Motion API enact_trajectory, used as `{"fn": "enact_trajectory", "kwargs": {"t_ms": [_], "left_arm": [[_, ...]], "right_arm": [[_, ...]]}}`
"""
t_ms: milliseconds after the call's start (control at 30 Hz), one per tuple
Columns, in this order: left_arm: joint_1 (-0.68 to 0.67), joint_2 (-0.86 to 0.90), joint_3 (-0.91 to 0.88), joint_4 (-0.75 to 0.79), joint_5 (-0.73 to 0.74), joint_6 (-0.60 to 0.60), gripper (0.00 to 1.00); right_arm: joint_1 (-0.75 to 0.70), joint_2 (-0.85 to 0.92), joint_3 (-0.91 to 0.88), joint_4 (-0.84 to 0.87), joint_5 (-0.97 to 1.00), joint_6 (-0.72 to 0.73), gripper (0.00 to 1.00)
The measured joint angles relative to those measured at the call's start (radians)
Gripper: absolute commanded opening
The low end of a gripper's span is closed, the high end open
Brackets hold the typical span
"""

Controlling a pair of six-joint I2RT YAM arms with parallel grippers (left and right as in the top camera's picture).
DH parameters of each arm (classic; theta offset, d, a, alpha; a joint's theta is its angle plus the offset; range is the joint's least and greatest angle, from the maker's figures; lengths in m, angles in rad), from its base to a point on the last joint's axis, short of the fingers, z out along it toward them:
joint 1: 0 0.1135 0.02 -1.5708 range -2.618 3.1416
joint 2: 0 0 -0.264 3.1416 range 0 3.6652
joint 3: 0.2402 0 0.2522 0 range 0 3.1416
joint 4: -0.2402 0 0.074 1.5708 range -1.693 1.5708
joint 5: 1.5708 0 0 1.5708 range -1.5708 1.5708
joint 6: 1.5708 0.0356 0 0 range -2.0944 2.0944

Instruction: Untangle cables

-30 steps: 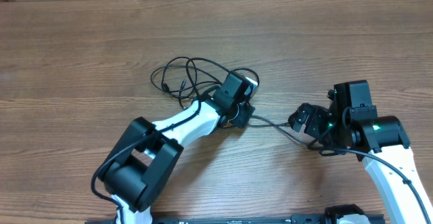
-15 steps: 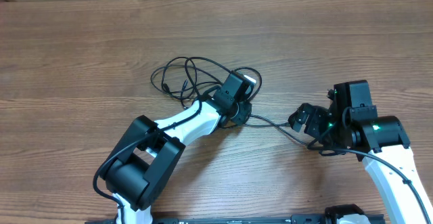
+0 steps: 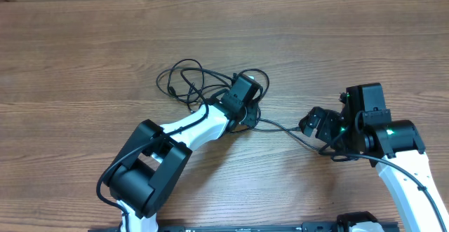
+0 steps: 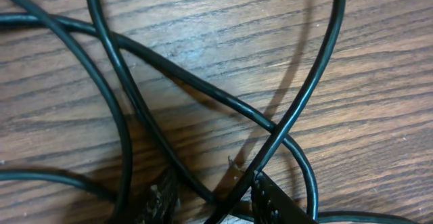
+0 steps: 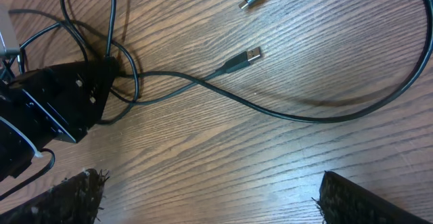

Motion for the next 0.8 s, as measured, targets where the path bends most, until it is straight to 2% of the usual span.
{"fn": "enact_trajectory", "kwargs": {"t_ms": [67,233,300,333,367,533,633,800], "left_arm": [[0.0,0.0,0.004,-0.017,-0.001,-0.021,0.4],[0.0,0.003,0.007,-0.023,-0.006,-0.05,0.4],[0.0,0.01,0.011,-0.016,-0.006,-0.053,0.35],[0.0,0.018,0.017,-0.003,-0.004,-0.055,0.22],[0.0,0.032,0.027,0.014,0.001,-0.057,0.18],[0.004,0.058,0.052,-0.002,0.012,-0.087,0.15],[0.004,0.063,0.07,-0.039,0.007,-0.103,0.04],[0.003,0.063,0.092,-0.098,0.008,-0.111,0.04]], "right_arm": [[0.0,0.0,0.0,0.0,0.0,0.0,1.0],[0.0,0.0,0.0,0.0,0.0,0.0,1.0],[0.0,0.0,0.0,0.0,0.0,0.0,1.0],[0.0,0.0,0.0,0.0,0.0,0.0,1.0],[0.0,0.0,0.0,0.0,0.0,0.0,1.0],[0.0,0.0,0.0,-0.001,0.0,0.0,1.0],[0.0,0.0,0.0,0.0,0.0,0.0,1.0],[0.0,0.0,0.0,0.0,0.0,0.0,1.0]]}}
